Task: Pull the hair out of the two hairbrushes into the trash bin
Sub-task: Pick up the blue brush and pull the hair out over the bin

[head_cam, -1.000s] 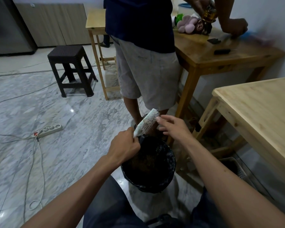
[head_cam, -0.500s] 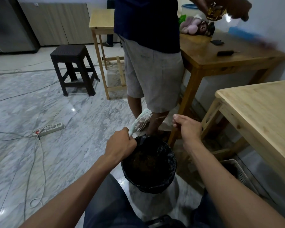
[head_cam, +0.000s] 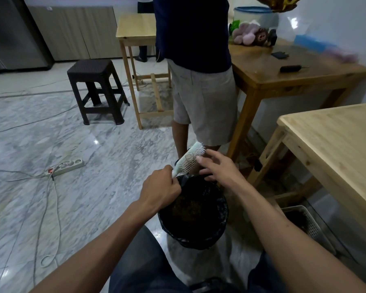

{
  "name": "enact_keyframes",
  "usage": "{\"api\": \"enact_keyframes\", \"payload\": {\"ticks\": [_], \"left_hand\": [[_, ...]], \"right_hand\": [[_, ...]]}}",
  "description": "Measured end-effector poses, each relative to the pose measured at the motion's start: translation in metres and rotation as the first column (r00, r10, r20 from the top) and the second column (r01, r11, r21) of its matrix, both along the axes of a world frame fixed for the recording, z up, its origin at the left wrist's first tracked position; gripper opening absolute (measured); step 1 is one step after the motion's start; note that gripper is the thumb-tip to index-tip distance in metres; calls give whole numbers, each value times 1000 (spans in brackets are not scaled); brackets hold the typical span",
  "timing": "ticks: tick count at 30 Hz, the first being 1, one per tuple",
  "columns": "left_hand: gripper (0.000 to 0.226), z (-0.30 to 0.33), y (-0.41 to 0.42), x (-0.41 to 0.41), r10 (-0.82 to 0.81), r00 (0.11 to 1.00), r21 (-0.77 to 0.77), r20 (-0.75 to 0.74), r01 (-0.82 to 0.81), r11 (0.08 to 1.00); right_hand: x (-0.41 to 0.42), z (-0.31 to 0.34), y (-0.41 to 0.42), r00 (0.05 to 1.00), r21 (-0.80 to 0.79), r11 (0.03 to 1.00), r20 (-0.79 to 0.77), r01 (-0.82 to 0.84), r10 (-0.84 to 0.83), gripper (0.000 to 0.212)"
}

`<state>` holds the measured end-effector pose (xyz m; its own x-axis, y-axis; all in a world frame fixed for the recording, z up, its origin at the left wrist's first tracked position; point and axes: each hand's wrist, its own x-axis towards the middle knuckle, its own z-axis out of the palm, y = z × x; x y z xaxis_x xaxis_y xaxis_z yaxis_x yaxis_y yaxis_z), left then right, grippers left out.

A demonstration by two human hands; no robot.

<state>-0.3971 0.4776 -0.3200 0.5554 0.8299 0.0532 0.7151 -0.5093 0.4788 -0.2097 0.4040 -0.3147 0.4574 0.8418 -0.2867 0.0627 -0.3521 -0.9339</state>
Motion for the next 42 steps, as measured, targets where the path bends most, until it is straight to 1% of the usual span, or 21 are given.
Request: {"api": "enact_keyframes", "payload": {"ticks": [2, 4, 5, 6, 10, 13, 15, 16, 17, 19, 21, 23, 25, 26, 29, 33, 38, 40, 42], "left_hand": [[10, 0, -1, -1, -9, 1000, -6, 6, 9, 1000], [9, 1, 1, -2, 5, 1000, -19, 9, -5, 1000], [9, 2, 2, -3, 22, 1000, -24, 6, -21, 999], [9, 2, 3, -4, 37, 999, -28, 1, -37, 999], [8, 2, 6, -5, 65, 998, -27, -15, -66, 997], [9, 2, 5, -2, 62, 998, -17, -10, -63, 998], [9, 2, 4, 0, 49, 999, -7, -8, -50, 999], [9, 2, 3, 1, 40, 999, -2, -7, -40, 999], [9, 1, 3, 1, 31, 999, 4, -7, -31, 999], [8, 0, 2, 2, 18, 1000, 16, -8, -18, 1000], [9, -1, 1, 4, 1, 1000, 27, -8, -1, 1000], [10, -3, -1, 6, -15, 1000, 29, -2, 15, 999], [11, -5, -2, 7, -17, 1000, 24, 5, 17, 1000], [11, -5, -2, 6, -11, 1000, 22, 7, 11, 1000], [10, -4, 0, 2, 0, 1000, 28, -12, 0, 1000], [6, -2, -2, 3, 2, 999, 51, -44, 0, 999], [7, 0, 6, 3, 139, 989, 23, -42, -138, 990], [9, -1, 11, -2, 162, 986, 24, -47, -161, 987], [9, -1, 12, -5, 159, 987, 26, -39, -158, 987]], "right_hand": [[-1, -2, 3, 999, 26, 999, -27, 32, -31, 49], [0, -2, 2, 990, 35, 990, -52, 136, -135, 18], [2, -3, 0, 983, 28, 983, -53, 179, -178, 9], [4, -4, -2, 977, 17, 978, -38, 210, -209, 7], [13, -10, -13, 962, -67, 960, 34, 272, -270, 8], [12, -15, -17, 984, -171, 970, 74, 175, -165, 15], [12, -16, -16, 988, -227, 971, 149, 81, -47, 23], [10, -15, -14, 985, -225, 973, 170, 47, -8, 29], [8, -13, -12, 986, -191, 981, 168, 38, -5, 34], [3, -6, -8, 993, -87, 994, 106, 61, -51, 36], [0, 1, -4, 998, -40, 999, 44, 35, -33, 35], [-4, 4, -1, 1000, -40, 999, 13, -19, 19, 32], [-8, 3, 3, 999, -19, 1000, -26, 21, -22, 24], [-8, 2, 4, 998, -13, 999, -15, 53, -53, 21], [-6, -5, 1, 993, -28, 993, 25, 117, -117, 21], [1, -12, -3, 986, -69, 985, 59, 158, -154, 23], [6, -7, -11, 968, -60, 968, 79, 244, -239, 23], [11, -7, -15, 974, -94, 971, 81, 218, -211, 20], [13, -9, -17, 990, -182, 980, 126, 79, -57, 17]]}}
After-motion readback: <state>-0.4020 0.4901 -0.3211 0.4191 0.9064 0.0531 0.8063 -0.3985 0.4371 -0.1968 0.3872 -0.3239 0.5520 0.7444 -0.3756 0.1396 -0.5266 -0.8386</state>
